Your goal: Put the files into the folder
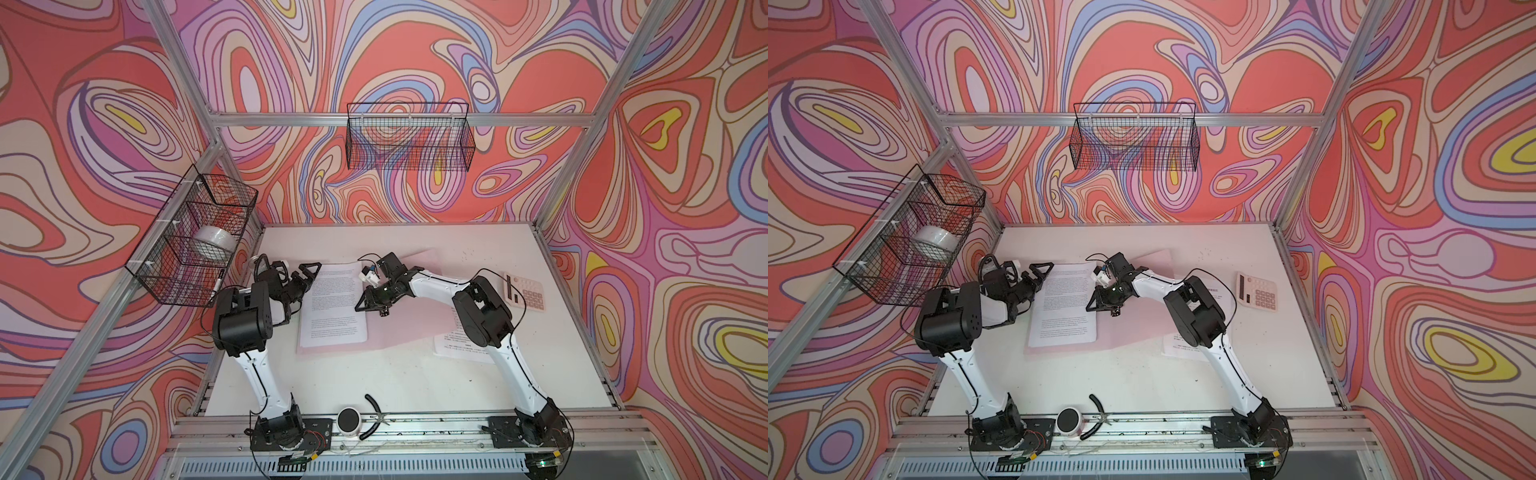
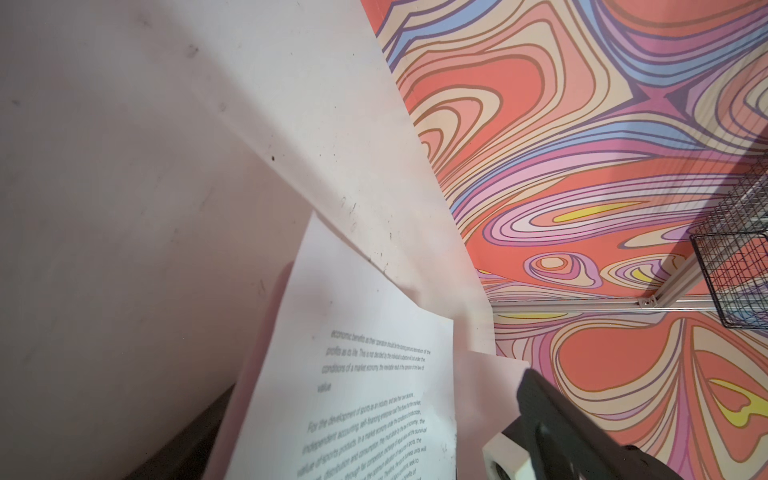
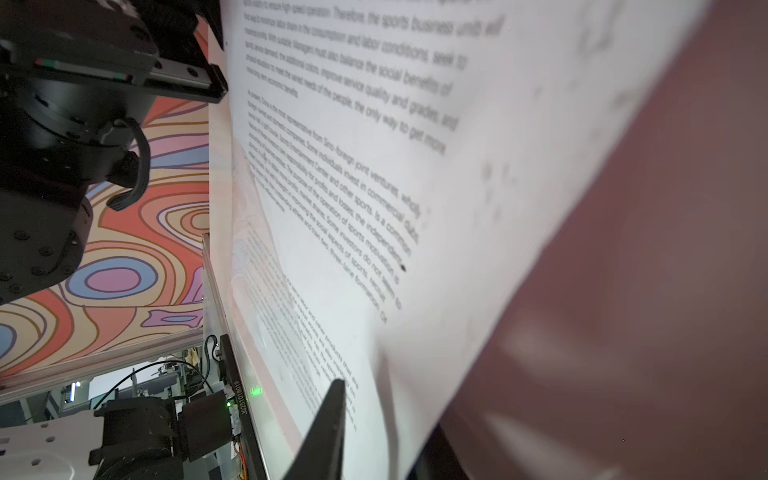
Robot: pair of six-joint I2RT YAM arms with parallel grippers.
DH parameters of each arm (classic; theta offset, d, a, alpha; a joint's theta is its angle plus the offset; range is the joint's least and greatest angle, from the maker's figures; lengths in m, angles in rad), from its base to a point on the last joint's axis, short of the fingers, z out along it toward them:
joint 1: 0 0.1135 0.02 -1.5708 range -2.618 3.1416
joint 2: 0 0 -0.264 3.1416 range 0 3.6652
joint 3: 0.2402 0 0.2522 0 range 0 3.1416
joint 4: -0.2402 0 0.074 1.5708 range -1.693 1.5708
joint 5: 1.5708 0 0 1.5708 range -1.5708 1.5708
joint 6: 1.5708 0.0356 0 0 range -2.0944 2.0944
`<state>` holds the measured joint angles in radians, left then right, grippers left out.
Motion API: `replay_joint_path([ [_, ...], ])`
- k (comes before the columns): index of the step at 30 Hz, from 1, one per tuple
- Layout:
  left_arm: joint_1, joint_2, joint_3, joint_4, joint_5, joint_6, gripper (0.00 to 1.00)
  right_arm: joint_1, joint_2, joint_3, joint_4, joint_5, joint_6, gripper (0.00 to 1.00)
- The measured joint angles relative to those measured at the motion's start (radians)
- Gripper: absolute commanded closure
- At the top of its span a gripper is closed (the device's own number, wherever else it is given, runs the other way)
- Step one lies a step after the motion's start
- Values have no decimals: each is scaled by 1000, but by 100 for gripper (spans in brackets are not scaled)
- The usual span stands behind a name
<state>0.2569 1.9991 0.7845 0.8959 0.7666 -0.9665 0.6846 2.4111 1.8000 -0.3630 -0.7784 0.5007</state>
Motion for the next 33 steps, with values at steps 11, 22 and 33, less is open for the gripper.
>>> replay_joint_path([
  [11,0,0,0,3,0,0,3,-1,-3,-28,34,32,36,100],
  [22,0,0,0,6,0,0,3,-18,-93,-147,81,59,60,100],
  [33,0,0,0,6,0,0,3,-31,-115,-163,29,61,-13,100],
])
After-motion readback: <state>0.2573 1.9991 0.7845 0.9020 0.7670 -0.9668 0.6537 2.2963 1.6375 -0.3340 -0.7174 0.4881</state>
